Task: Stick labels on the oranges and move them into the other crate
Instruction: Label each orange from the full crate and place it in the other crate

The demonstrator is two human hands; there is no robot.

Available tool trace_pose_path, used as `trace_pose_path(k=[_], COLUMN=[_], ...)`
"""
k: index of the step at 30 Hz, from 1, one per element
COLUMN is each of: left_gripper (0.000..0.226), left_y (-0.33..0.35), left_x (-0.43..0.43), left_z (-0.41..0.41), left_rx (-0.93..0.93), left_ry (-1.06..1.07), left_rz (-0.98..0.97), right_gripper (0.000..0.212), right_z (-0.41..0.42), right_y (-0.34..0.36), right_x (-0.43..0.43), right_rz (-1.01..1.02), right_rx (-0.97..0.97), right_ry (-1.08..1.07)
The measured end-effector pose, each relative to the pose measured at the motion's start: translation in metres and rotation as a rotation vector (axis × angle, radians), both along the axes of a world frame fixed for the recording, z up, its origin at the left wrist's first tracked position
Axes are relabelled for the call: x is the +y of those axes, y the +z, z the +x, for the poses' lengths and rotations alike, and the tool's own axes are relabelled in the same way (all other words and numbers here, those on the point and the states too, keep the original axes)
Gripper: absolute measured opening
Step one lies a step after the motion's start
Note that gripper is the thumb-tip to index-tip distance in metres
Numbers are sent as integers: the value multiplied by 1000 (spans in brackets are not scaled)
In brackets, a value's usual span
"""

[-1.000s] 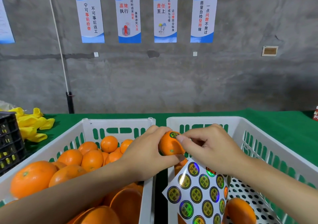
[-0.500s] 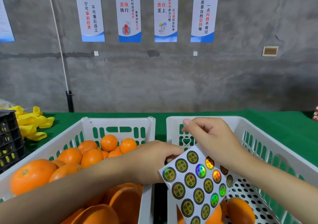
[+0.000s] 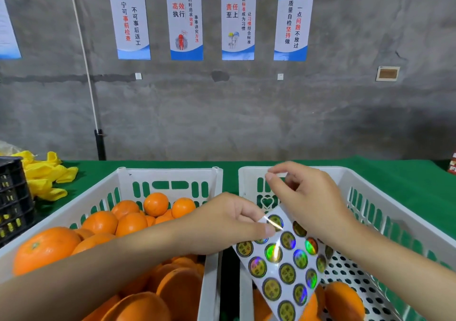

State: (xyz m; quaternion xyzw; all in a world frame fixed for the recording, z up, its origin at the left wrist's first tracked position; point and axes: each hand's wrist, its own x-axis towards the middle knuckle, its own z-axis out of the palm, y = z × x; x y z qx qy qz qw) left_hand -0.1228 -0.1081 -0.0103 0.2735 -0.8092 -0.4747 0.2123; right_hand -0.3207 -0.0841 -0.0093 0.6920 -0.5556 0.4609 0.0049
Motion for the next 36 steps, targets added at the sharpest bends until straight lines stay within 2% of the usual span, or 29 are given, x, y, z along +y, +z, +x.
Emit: trace_pose_path(k=[2, 4, 8, 11, 15, 17, 20, 22, 28, 36], left_gripper=[21, 23, 39, 46, 22, 24, 24, 24, 25, 20], left_y=[-2, -2, -3, -3, -5, -7, -10, -10, -7, -9], left_x=[-3, -5, -11, -13, -12, -11, -9, -9, -10, -14], left_z=[-1, -1, 0, 0, -1, 0, 1, 1, 1, 4], left_rx=[52, 123, 174, 170, 161, 130, 46, 24, 15, 10], left_ry=[96, 192, 410, 393, 324, 293, 267, 275, 315, 293], left_rz=[-33, -69, -242, -269, -214, -237, -426, -477, -491, -499], right_gripper=[33, 36, 23, 31, 47, 39, 23, 19, 15, 14], right_z=[0, 1, 4, 7, 8, 6, 3, 2, -1, -1], right_y=[4, 7, 4, -1, 0, 1, 1, 1, 4, 7], right_x=[2, 5, 9, 9, 10, 8, 5, 4, 1, 3], right_rz=[-66, -133, -97, -43, -32, -22, 13, 36, 133, 248], right_rx=[85, 190, 322, 367, 320, 301, 192, 160, -7, -69], right_ry=[-69, -92, 89, 157, 179, 180, 226, 257, 327, 362])
